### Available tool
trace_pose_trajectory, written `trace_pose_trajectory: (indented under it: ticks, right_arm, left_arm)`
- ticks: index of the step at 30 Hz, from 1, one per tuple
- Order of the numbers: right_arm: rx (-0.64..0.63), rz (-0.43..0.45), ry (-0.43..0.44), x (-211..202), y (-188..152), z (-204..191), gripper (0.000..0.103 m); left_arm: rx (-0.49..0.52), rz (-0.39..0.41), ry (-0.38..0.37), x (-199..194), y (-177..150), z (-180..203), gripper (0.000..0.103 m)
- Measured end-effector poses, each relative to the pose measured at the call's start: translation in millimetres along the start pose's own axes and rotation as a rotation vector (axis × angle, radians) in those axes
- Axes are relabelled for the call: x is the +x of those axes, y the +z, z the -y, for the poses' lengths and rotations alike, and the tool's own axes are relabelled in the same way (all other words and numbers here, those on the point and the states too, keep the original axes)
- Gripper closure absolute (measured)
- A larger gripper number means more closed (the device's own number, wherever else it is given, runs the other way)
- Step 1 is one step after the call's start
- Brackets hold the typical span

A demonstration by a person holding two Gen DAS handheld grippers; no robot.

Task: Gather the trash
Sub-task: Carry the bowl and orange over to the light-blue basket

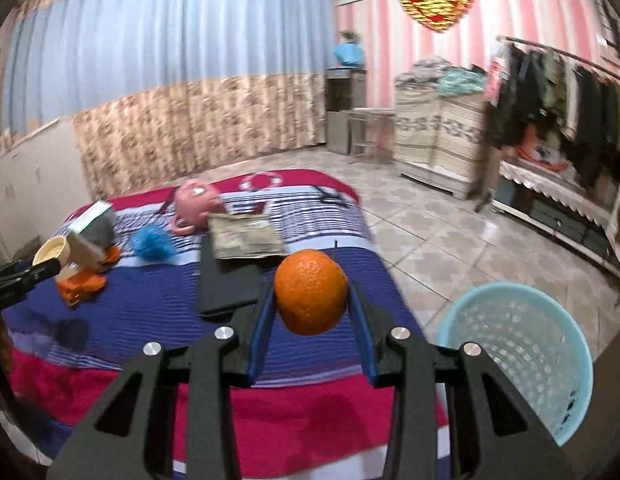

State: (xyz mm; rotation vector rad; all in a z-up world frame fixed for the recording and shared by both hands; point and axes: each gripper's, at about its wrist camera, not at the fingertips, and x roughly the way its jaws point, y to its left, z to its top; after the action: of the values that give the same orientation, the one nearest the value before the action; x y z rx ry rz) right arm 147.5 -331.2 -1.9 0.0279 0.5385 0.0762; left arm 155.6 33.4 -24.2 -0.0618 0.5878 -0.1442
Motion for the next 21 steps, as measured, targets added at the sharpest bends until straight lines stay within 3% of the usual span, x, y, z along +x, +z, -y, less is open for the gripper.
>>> trace_pose_trajectory:
  ticks: [21]
  right_arm:
    - [0.200, 0.056, -0.211, -25, -21, 131, 0.066]
  left_arm:
    - [0.155, 0.008, -0.202, 46, 16, 175, 0.042]
